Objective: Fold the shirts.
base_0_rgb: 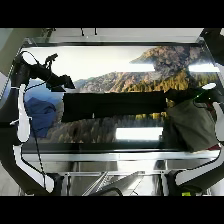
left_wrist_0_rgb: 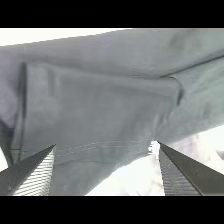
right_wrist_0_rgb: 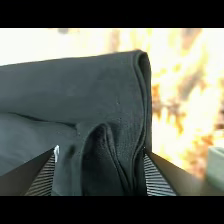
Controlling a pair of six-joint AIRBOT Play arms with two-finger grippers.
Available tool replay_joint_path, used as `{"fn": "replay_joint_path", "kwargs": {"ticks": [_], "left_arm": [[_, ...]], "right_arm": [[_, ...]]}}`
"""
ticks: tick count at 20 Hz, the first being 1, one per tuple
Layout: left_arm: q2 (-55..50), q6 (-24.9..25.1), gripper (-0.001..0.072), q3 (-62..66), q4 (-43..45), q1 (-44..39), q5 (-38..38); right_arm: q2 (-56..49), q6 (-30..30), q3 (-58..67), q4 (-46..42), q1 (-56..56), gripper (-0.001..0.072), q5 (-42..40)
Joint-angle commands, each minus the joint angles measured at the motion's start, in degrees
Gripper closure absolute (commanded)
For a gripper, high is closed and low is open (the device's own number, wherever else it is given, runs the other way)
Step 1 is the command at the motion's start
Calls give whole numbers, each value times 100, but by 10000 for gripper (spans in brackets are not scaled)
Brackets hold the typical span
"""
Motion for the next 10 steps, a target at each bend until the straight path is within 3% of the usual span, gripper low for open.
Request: {"fn": "replay_joint_path", "kwargs": {"ticks": [1,5,6,9,10], "left_arm": [[-15,-55,14,186,0,-175,-83],[-15,-55,15,186,0,-293,-85],[-15,-55,15,186,-4,-297,-94],[-15,-59,17,186,-7,-304,-116],[-15,-63,137,184,-11,-308,-122]], "right_arm": [[-326,81,52,-155,197,114,157],[-557,42,55,-227,452,124,105],[-560,44,55,-280,459,184,107],[-531,42,133,-278,420,571,205],[-522,44,223,-273,420,642,289]]}}
